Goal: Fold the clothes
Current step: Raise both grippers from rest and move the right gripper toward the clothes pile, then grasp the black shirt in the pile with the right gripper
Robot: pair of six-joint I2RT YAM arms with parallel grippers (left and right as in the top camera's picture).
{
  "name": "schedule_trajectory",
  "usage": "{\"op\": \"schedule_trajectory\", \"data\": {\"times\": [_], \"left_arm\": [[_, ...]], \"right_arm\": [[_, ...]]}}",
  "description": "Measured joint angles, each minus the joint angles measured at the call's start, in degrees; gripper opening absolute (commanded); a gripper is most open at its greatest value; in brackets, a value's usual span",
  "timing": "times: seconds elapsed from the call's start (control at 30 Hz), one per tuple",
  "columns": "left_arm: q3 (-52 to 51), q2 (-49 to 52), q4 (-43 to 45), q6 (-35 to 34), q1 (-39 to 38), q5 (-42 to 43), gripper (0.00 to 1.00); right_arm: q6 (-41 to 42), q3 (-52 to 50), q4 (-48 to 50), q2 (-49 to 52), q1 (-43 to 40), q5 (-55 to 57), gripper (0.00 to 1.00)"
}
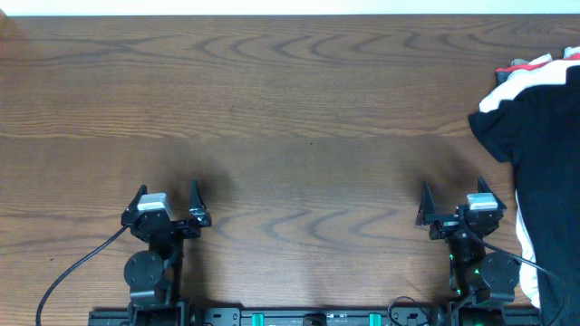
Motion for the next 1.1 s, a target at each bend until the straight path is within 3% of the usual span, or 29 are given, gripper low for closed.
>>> {"op": "schedule_trajectory", "data": {"times": [0.23,0.5,0.63,0.83,1.1], "left_arm": [[0.13,2.34,0.20,-10.29,0.00,3.80,0.98],[0.76,9.01,0.20,-14.97,0.00,17.77,0.98],[2.64,11.39,-2.27,-15.78,0.00,22.69,0.98],[18.86,16.70,-10.78,-13.94,0.00,22.23,0.98],[44.11,35.04,-33.35,-11.52,0.02,14.23,0.98]], "right_arm": [[0.48,0.00,0.07,0.00,0.00,-0.96,0.99],[18.05,-0.02,0.76,1.07,0.00,-4.22,0.99],[20.44,0.04,2.05,2.14,0.00,-11.76,0.99],[19.56,8.66,-3.93,9.22,0.00,-17.27,0.99],[17.66,34.29,-18.95,31.63,0.00,-17.03,0.99]]}}
